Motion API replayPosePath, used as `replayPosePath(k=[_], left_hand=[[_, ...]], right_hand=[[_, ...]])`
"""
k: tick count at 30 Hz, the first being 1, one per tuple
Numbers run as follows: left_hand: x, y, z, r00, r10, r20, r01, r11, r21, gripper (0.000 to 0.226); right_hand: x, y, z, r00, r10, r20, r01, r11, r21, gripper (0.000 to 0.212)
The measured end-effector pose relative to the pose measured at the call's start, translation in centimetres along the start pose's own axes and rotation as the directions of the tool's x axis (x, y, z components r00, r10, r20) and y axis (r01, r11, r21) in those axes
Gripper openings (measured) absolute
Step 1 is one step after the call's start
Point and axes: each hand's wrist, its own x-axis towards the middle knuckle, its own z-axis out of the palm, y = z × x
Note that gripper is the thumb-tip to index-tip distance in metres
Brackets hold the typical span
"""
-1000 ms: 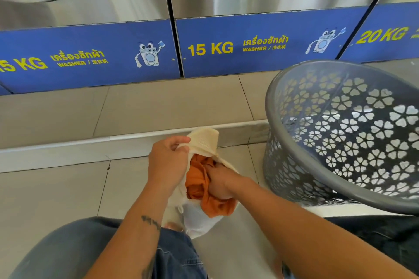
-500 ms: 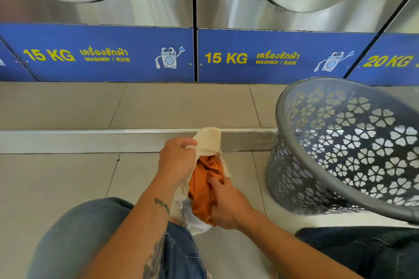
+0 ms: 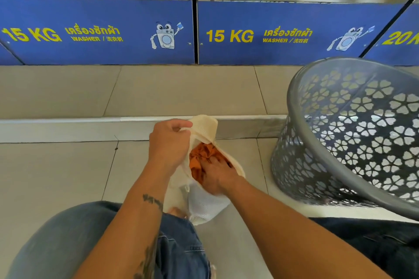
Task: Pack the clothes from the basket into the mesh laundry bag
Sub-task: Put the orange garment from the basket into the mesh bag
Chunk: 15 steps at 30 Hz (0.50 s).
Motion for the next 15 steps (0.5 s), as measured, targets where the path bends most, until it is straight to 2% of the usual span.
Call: replayPosePath(k=[3, 7, 11, 13, 15], left_hand=[[0.8, 0.3, 0.2, 0.997, -0.035, -0.069, 0.032, 0.999, -0.034, 0.033], [0.3, 0.6, 0.5, 0.998, 0.010, -0.059, -0.008, 0.999, 0.033, 0.037], [-0.6, 0.9, 0.2, 0.997, 0.065, -0.029, -0.061, 0.991, 0.117, 0.038], [-1.1, 0.9, 0.0, 0.998, 0.069, -0.007, -0.067, 0.987, 0.147, 0.037], [-1.6, 0.8, -0.1, 0.998, 0.067, 0.016, -0.069, 0.983, 0.171, 0.037]], right_hand=[[0.6, -0.5, -0.6, 0.996, 0.018, 0.084, -0.019, 1.000, 0.008, 0.073], [-0.5, 0.1, -1.4, 0.992, 0.000, 0.128, -0.021, 0.987, 0.160, 0.064], [-3.8, 0.2, -5.5, 0.994, -0.057, 0.094, 0.000, 0.856, 0.518, 0.061], [-5.7, 0.3, -7.5, 0.996, -0.058, 0.069, 0.010, 0.833, 0.553, 0.058], [-7.1, 0.7, -9.2, 1.000, -0.021, -0.016, 0.027, 0.824, 0.565, 0.047]])
